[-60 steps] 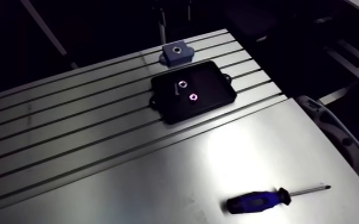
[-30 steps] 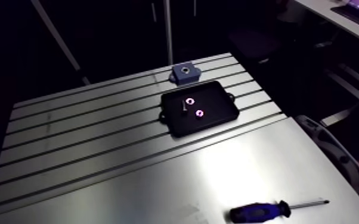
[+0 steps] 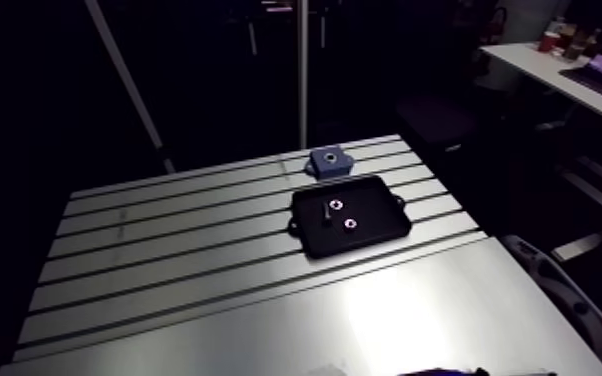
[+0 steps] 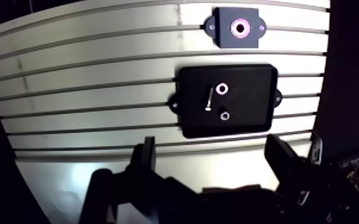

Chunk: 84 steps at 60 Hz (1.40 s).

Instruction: Pick up the bearing and press it into the housing until flush.

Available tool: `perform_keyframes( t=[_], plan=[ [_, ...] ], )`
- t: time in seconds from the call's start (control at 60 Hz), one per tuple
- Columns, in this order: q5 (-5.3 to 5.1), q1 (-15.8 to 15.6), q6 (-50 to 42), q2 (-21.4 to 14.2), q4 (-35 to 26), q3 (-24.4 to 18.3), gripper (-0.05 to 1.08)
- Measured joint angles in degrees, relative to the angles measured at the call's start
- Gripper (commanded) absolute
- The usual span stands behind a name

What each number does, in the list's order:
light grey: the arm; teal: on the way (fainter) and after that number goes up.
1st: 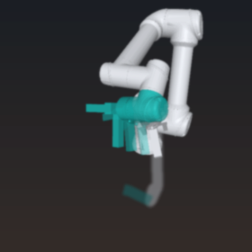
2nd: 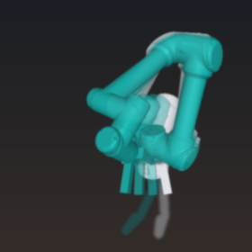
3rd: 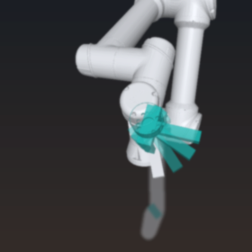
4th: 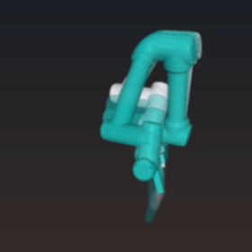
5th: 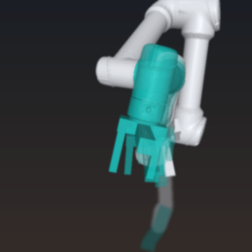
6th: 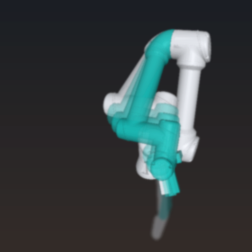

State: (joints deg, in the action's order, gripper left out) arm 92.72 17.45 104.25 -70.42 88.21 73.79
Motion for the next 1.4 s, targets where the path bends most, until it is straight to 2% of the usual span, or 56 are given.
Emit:
perform_keyframes(
  t=[0.55, 0.767, 1.4],
  plan=[
    [-2.59, -4.0, -1.0, -9.4, 0.8, 5.4, 0.0],
    [-2.86, -4.3, -1.0, -10.2, 1.1, 6.1, 0.0],
    [-2.82, -4.5, -1.0, -10.2, 1.2, 5.6, 0.0]
  ],
)
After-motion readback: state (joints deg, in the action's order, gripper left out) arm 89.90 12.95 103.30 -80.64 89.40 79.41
